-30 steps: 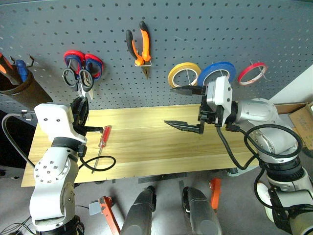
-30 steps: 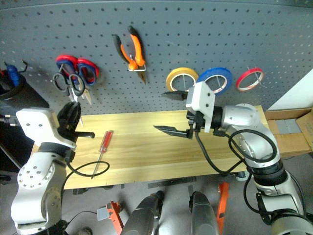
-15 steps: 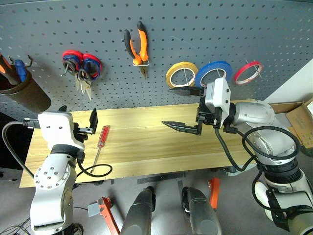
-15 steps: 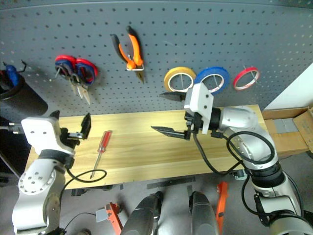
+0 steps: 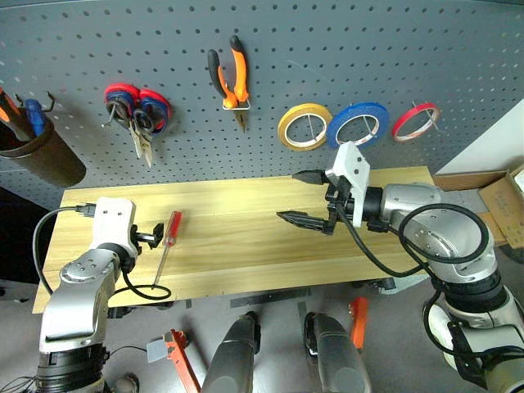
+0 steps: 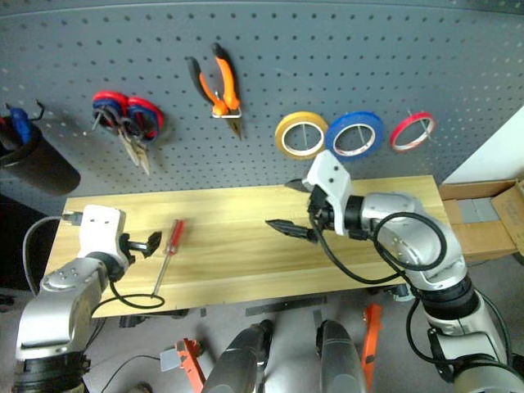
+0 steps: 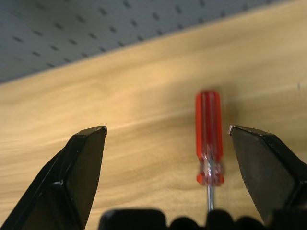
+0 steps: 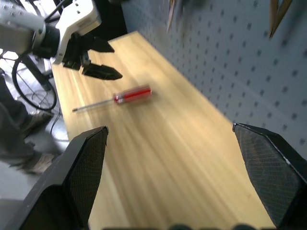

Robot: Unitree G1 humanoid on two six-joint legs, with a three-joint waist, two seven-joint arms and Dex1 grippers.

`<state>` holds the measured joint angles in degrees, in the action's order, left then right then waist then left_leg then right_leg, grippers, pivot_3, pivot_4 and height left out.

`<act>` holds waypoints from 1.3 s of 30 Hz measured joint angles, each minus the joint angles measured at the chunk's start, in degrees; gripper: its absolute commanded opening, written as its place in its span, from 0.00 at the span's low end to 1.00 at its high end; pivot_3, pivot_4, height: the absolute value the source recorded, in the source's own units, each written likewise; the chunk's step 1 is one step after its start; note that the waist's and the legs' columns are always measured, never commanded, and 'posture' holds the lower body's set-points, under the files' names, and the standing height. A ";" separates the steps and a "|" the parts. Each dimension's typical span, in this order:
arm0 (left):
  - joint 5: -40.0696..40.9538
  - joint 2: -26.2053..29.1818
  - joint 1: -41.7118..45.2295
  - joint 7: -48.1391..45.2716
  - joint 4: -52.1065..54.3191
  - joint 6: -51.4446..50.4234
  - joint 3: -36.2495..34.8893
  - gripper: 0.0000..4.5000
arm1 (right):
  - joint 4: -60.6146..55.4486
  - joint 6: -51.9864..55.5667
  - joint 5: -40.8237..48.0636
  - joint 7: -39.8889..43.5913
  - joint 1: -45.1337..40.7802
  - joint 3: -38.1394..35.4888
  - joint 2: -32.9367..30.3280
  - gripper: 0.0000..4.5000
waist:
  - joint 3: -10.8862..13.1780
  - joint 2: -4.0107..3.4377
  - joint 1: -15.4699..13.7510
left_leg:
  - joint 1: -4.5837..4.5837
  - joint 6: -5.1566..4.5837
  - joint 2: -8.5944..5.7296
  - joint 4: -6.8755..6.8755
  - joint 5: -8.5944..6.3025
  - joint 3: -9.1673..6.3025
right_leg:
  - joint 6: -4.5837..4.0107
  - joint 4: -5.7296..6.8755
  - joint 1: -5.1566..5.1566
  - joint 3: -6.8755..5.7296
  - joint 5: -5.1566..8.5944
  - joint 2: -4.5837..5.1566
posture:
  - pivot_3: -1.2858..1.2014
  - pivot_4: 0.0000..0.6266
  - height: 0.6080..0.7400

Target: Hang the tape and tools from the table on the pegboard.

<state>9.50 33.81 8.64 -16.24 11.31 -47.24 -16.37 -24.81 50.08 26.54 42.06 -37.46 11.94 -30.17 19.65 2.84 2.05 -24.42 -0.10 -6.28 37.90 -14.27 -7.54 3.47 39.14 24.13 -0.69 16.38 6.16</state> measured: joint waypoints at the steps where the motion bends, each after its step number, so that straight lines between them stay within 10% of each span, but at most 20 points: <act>1: 0.20 0.50 0.98 -0.80 -1.19 -1.20 0.60 0.98 | -0.35 0.73 0.00 -0.45 -0.01 0.57 0.29 1.00 | 0.00 0.00 0.00 | 0.00 0.00 0.00 0.00 0.00 -0.01 | 0.00 0.01 0.00 -0.01 0.00 0.00 | 0.48 0.54 1.00; 15: -0.37 1.10 11.39 -5.82 -22.14 -2.36 8.21 0.98 | -1.98 1.72 -0.83 -2.39 -2.14 5.37 3.83 1.00 | 0.01 -0.01 1.02 | 0.00 -0.01 -0.02 0.06 0.00 -0.01 | 0.01 0.04 -0.01 -0.02 -0.01 0.03 | 0.46 0.56 1.00; 26: -1.14 0.84 14.56 -6.98 -26.50 1.73 10.70 0.21 | -2.35 1.81 -1.22 -2.24 -2.36 6.19 3.45 1.00 | 0.00 -0.01 1.52 | 0.01 -0.01 -0.01 0.07 0.00 0.01 | 0.01 0.10 0.01 0.02 -0.01 0.02 | 0.46 0.57 1.00; 39: -3.06 0.79 -4.57 -0.01 -9.87 19.29 -0.36 0.18 | -4.06 -2.24 -0.64 1.00 -2.58 5.42 1.89 1.00 | 0.02 -0.02 2.66 | -0.01 -0.01 0.03 -0.03 0.00 0.03 | 0.00 -0.08 0.03 0.05 -0.01 0.03 | 0.47 0.55 1.00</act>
<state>6.44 34.60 4.07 -16.25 1.44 -27.95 -16.73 -28.87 47.85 25.89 43.06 -40.03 17.36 -28.27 19.67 2.82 4.71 -24.43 -0.11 -6.25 37.86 -14.28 -7.51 3.47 39.06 24.16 -0.64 16.37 6.19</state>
